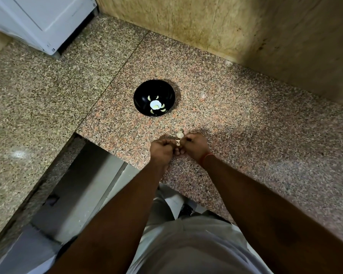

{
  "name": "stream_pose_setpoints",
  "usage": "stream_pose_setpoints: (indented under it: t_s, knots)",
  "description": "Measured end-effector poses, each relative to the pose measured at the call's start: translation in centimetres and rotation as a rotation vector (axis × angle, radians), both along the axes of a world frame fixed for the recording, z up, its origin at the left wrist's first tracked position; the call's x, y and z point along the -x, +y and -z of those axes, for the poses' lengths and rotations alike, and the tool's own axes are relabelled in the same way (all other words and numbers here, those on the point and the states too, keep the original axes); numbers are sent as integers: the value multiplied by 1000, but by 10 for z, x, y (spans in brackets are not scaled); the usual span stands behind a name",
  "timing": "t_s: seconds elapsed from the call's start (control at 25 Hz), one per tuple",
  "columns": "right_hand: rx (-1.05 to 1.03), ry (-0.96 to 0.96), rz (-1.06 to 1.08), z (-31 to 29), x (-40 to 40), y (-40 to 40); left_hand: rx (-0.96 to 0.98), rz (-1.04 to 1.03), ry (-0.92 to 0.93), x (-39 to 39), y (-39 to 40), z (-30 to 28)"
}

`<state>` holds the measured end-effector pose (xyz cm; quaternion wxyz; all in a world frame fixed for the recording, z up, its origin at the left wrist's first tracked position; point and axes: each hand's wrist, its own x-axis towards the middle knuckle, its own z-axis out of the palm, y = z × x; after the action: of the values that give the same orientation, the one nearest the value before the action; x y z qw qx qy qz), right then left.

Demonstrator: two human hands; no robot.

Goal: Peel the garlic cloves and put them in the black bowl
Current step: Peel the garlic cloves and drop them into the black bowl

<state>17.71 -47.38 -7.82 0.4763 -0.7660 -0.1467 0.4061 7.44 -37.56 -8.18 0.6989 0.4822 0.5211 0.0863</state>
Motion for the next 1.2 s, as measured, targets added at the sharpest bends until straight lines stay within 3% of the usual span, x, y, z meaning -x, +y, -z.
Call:
stream_pose_setpoints:
  t_s: [0.28, 0.56, 0.76, 0.88, 1.04, 1.2]
  knots:
    - [89, -126, -33, 7, -2, 1, -44, 10, 124, 5, 0, 1]
    - [53, -283, 38, 0, 8, -18, -69, 75, 65, 30, -12, 4]
    - [-35, -73, -202, -6, 18, -44, -40, 215, 24, 40, -25, -8]
    - [-62, 19, -114, -5, 22, -51, -24, 185, 9, 45, -33, -11]
    - [-17, -1, -39, -5, 31, -62, -29, 165, 46, 48, -45, -15]
    - [31, 93, 110, -1, 43, -67, -205, 288, 201, 47, -48, -14]
